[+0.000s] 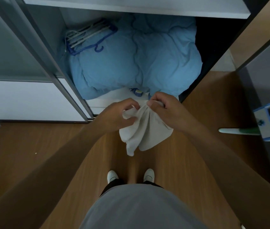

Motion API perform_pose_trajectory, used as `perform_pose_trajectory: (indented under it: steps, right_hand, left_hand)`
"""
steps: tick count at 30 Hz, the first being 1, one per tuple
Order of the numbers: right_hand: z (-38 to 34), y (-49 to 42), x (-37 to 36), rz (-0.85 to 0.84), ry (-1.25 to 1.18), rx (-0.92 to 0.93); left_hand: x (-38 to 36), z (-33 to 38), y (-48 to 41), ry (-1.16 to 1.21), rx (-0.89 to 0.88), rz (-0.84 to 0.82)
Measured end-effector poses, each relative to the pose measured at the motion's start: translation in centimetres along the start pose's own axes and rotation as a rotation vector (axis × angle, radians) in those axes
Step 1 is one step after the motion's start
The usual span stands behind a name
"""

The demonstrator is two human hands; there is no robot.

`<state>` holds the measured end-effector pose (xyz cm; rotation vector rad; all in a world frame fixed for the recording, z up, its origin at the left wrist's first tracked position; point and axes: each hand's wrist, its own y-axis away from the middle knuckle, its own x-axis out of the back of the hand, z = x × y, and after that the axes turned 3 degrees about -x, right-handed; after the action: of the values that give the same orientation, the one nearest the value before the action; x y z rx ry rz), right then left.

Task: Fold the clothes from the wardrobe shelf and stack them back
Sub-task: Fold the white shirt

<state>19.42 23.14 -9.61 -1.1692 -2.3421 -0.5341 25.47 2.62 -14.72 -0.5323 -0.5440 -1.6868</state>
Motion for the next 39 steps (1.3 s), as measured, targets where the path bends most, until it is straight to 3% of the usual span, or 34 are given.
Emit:
perform_pose_trajectory:
  steps: [6,9,17,20,22,26,31,36,39]
  right_hand:
    - [-0.7,-0.1,0.4,0.005,-0.019,0.01]
    - [-1.2,-0.2,0.5,0.02,-0.018,0.02]
    - [-1.7,-0.6,0.8,0.083,0.01,-0.023]
    - [-1.4,-0.4,1.4,0.005,0.016,-0.056]
    - [-1.3,-0.2,1.8,-0.089,0.031,-0.056]
    - [-1.3,-0.1,2.2,-0.148,-0.016,-0.042]
    - [-1.9,-0.8,1.4,-0.091,-0.03,-0.027]
    - [-2.6,-1.2,0.6,-0.052,-0.033,-0.036]
    - [-2.5,-1.0,1.0,-0.1,-0.01,-0.037]
  left_hand:
    - [-1.5,-0.7,0.5,-0.009,-0.02,0.014]
    - [-2.7,-1.1,0.2,-0.15,0.002,-0.02]
    - [-4.0,-1.3,0.2,-0.345,0.046,0.256]
    - [-2.5,-2.4,0.4,-0.308,0.009,0.37]
    - [-1.4,-3.0,0.6,-0.192,0.096,0.395]
    - [-0.3,-2.8,0.9,0.045,0.213,0.281]
    - [0.5,-0.4,1.5,0.307,0.073,-0.021]
    - [-0.7,-0.2,0.2,-0.014,0.085,-0.041]
    - [-0.3,-1.7,0.1,-0.074,0.003,-0.032]
